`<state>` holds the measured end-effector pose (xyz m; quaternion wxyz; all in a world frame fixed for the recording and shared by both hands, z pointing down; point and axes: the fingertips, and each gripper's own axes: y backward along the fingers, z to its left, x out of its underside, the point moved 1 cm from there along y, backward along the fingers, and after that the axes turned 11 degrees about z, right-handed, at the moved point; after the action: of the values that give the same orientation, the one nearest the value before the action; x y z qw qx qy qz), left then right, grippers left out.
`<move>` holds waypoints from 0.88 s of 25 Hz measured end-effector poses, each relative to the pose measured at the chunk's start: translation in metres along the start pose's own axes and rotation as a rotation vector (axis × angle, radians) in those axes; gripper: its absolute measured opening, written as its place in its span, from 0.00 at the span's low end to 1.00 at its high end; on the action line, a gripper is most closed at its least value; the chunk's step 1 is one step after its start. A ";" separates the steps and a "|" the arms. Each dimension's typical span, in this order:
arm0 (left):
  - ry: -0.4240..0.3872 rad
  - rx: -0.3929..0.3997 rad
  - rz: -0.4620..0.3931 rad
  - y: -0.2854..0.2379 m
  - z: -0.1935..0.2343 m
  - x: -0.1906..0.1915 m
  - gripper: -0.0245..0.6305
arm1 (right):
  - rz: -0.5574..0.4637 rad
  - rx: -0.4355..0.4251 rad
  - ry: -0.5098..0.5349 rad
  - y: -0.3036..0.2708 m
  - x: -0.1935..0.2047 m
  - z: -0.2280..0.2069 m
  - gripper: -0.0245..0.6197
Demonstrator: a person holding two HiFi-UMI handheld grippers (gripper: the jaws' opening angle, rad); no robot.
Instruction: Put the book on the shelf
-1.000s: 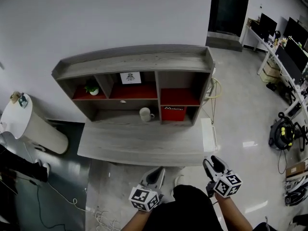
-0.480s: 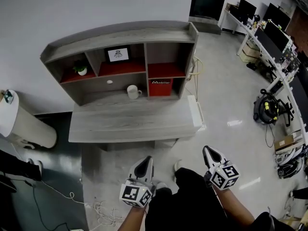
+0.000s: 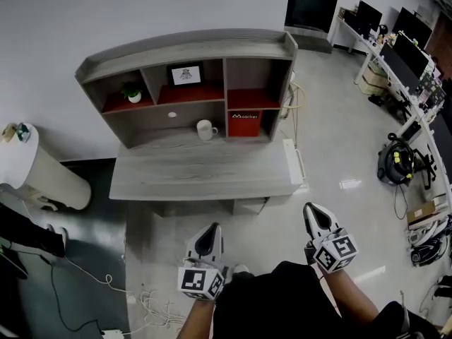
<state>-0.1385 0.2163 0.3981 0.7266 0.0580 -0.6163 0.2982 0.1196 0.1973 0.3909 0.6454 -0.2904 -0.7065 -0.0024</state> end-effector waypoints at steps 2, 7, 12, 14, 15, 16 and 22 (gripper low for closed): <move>-0.008 -0.014 -0.006 0.001 0.002 -0.002 0.06 | 0.020 0.005 -0.069 -0.001 0.006 -0.010 0.04; -0.018 -0.020 0.016 -0.007 0.004 0.003 0.06 | 0.046 0.066 -0.064 0.009 0.018 -0.036 0.04; -0.025 -0.015 0.021 -0.014 -0.008 0.003 0.06 | 0.040 0.114 0.006 0.029 0.018 -0.051 0.04; -0.028 -0.010 0.018 -0.016 -0.017 0.003 0.06 | 0.035 0.122 0.001 0.036 0.020 -0.056 0.04; -0.031 -0.006 0.017 -0.017 -0.021 0.003 0.06 | 0.034 0.125 -0.003 0.040 0.022 -0.058 0.04; -0.035 -0.002 0.017 -0.018 -0.026 0.004 0.06 | 0.033 0.127 -0.005 0.043 0.024 -0.061 0.04; -0.038 0.008 0.021 -0.021 -0.057 0.008 0.06 | 0.037 0.121 -0.022 0.067 0.037 -0.074 0.04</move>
<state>-0.0782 0.2275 0.3978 0.7112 0.0601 -0.6295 0.3071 0.2149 0.2395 0.4121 0.6538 -0.2638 -0.7070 0.0554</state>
